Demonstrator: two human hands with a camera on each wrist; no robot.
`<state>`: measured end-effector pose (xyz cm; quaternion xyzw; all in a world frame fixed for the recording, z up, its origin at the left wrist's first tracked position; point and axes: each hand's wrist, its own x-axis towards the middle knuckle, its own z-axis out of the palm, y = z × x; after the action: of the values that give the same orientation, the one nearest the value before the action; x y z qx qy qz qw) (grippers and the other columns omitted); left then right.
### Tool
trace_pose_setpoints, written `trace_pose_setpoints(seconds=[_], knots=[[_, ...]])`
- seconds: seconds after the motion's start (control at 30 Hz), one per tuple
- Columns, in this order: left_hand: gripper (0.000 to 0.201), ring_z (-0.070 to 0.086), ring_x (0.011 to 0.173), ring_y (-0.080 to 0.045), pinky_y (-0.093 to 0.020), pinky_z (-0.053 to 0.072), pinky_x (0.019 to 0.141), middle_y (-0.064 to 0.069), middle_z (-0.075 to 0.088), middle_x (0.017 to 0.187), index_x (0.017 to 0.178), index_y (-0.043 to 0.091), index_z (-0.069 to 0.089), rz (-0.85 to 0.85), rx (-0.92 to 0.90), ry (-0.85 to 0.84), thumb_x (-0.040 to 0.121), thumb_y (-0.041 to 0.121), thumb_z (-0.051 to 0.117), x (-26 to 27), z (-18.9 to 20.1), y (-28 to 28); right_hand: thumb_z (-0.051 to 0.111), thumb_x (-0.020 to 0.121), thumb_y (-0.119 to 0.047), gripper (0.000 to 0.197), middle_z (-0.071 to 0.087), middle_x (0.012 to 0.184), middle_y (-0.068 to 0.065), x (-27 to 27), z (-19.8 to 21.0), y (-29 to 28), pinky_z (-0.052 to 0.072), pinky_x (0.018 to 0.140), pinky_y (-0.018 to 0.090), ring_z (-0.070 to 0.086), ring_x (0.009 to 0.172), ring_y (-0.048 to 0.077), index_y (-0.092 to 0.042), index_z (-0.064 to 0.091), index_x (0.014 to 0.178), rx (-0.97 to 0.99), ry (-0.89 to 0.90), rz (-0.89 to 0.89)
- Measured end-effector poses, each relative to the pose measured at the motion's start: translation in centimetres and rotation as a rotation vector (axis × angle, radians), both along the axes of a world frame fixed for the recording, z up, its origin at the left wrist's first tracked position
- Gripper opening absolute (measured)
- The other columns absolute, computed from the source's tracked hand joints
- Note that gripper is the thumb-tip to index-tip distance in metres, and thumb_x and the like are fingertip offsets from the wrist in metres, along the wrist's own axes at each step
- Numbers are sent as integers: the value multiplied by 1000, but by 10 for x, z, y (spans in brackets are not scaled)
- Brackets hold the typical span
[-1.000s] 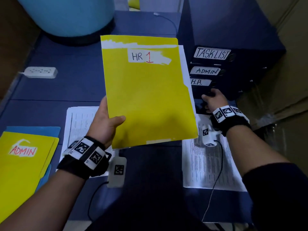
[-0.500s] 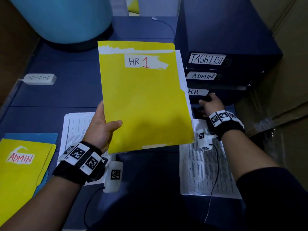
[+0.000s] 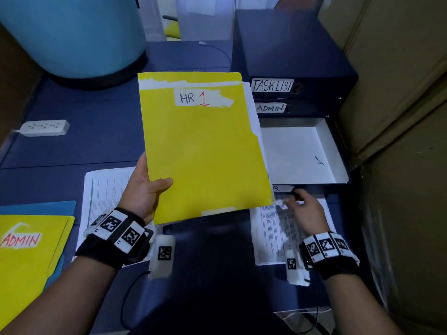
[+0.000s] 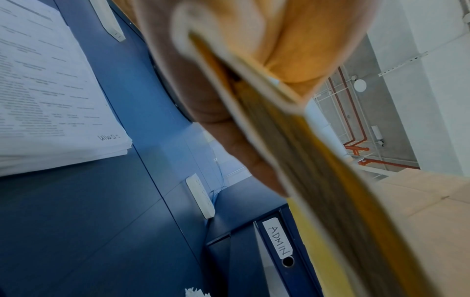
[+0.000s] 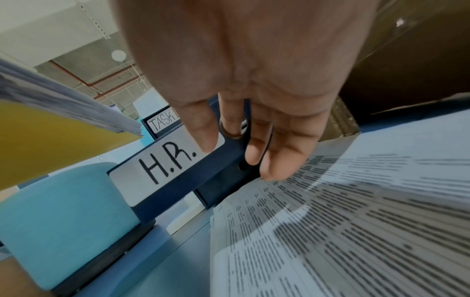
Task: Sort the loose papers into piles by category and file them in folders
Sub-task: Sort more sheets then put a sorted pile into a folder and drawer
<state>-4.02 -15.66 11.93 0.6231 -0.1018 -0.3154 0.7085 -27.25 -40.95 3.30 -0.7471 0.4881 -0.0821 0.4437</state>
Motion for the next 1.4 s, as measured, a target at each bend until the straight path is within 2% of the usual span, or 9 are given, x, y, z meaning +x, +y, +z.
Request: trace_pose_setpoints(seconds=[0.17, 0.23, 0.37, 0.47, 0.63, 0.77, 0.9, 1.07, 1.4], knots=[[70, 61, 112, -26, -44, 53, 83, -2, 61, 126, 134, 30, 43, -11, 14, 0, 84, -20, 45, -10, 1, 1, 60, 95, -25, 27, 66, 106, 6, -12, 9, 6, 35, 78, 23, 59, 99, 24, -12, 64, 118, -48, 21, -9], [69, 60, 114, -28, -46, 52, 85, -5, 60, 129, 136, 26, 42, -22, 13, 0, 84, -20, 45, -16, 3, -2, 63, 90, -41, 27, 70, 95, 4, -17, 21, 7, 43, 78, 27, 65, 98, 27, -17, 70, 101, -69, -57, -66], [70, 60, 114, -30, -51, 51, 89, -8, 59, 129, 139, 23, 40, -80, 13, 8, 84, -20, 46, -31, 3, -21, 60, 60, -86, 83, 69, 95, 12, -30, 58, 27, 58, 62, 40, 69, 80, 28, -20, 62, 110, 289, -510, 5], [71, 59, 116, -32, -56, 47, 94, -9, 58, 130, 139, 25, 40, -165, 36, 23, 84, -19, 48, -43, -2, -44, 71, 63, -73, 80, 67, 102, 10, -37, 77, 38, 52, 49, 32, 67, 68, 28, -29, 48, 126, 514, -651, 60], [73, 56, 119, -29, -52, 46, 98, -4, 55, 136, 146, 25, 31, -284, 155, -20, 86, -9, 56, -65, -8, -82, 53, 97, -8, 41, 56, 120, 2, -55, 69, 24, 38, 38, 21, 57, 60, 9, -23, 40, 133, 327, -619, -232], [87, 68, 95, -15, -32, 55, 81, -7, 55, 132, 151, 30, 6, -379, 192, 24, 89, 3, 61, -75, -10, -104, 55, 98, -11, 25, 50, 129, 17, -67, 60, 2, 38, 38, 20, 49, 51, 13, -23, 51, 119, 260, -605, -397], [72, 43, 132, -21, -46, 39, 108, -3, 51, 134, 137, 30, 43, -514, 269, -68, 74, 20, 76, -77, -10, -115, 56, 96, -10, 14, 56, 108, 19, -65, 62, -21, 34, 36, 20, 43, 36, 12, -19, 55, 108, 257, -625, -509], [71, 52, 125, -21, -43, 39, 109, -1, 53, 137, 120, 30, 59, -572, 340, -155, 56, 43, 85, -77, -10, -122, 53, 98, -12, 9, 53, 70, 10, -47, 65, -44, 32, 34, 17, 43, 33, 9, -12, 56, 107, 257, -630, -569], [35, 42, 112, -7, -11, 34, 90, 0, 41, 125, 105, 10, 69, -346, 475, -649, 74, 19, 81, -75, -23, -163, 53, 100, -22, 20, 56, 101, 17, -27, 55, -39, 60, 58, 28, 69, 66, 24, -11, 44, 114, 397, -752, -684]])
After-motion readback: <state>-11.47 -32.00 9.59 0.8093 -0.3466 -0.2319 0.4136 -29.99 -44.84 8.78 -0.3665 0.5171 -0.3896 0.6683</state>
